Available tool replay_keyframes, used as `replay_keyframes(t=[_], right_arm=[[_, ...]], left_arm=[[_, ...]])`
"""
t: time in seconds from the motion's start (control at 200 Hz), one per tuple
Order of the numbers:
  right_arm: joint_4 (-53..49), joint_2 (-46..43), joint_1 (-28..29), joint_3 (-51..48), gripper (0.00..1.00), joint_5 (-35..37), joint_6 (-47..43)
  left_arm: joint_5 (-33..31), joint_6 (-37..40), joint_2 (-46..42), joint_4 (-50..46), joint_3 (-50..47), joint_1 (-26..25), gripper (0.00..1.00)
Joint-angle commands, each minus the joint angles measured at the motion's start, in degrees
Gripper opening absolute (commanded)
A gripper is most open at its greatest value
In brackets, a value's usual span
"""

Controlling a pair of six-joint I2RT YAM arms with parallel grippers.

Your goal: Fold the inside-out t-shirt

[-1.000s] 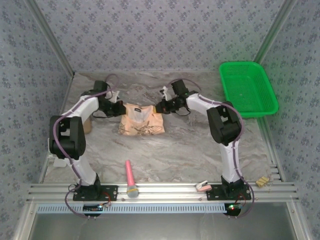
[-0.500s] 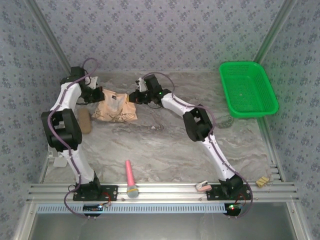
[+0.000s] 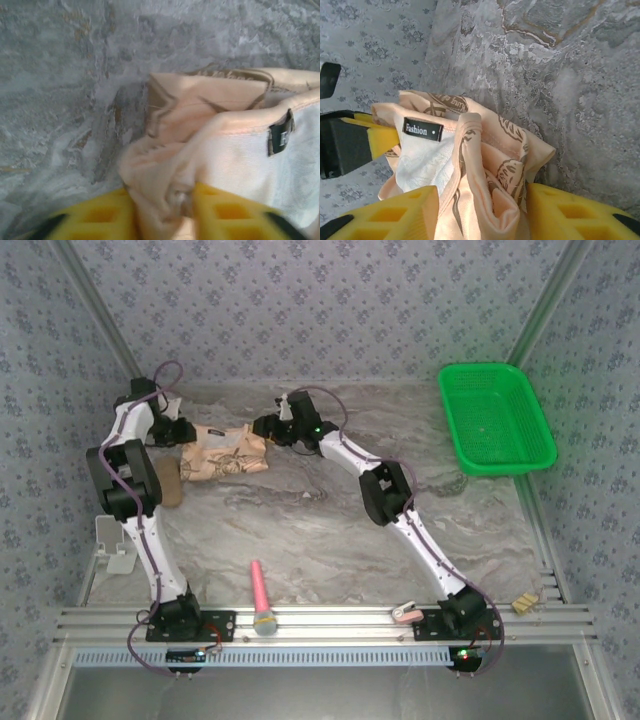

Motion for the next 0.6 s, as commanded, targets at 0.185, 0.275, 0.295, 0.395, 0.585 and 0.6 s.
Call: replay_keyframes(t=[0.185,0.275,0.295,0.395,0.585,0.6], right_arm=[[-3.2,-25.8,-1.5,-19.8,0.79,7.0,-13.6],[-2.6,-37.7,-2.0,-32.1,1.0,13.1,-20.5],[-1.9,-40.6,-2.0,-35.3,1.0,15.4,-22.0],[-2.7,-54.3,-1.8,-47.8,1.0,27.2,-28.6],[-6.9,-74.1,-2.0,-66.5,1.0,46.3,-37.5],[-6.3,-75.8,-1.8,-68.4,1.0,48.0,-37.8]], left_arm=[[-0.8,-4.3,-14.2,4.1,2.8,-0.1,0.51],[-3.0,-5.7,-21.5,4.2,0.9,-0.8,0.55],[-3.9,-5.7,-23.3,4.7,-0.1,-1.0,0.6],[-10.9,-5.2,-33.2,7.0,-7.2,-2.8,1.0],[-19.1,-8.2,-50.1,20.2,-30.3,-8.4,1.0],[-19.2,-8.5,-51.2,21.2,-32.3,-8.7,1.0]])
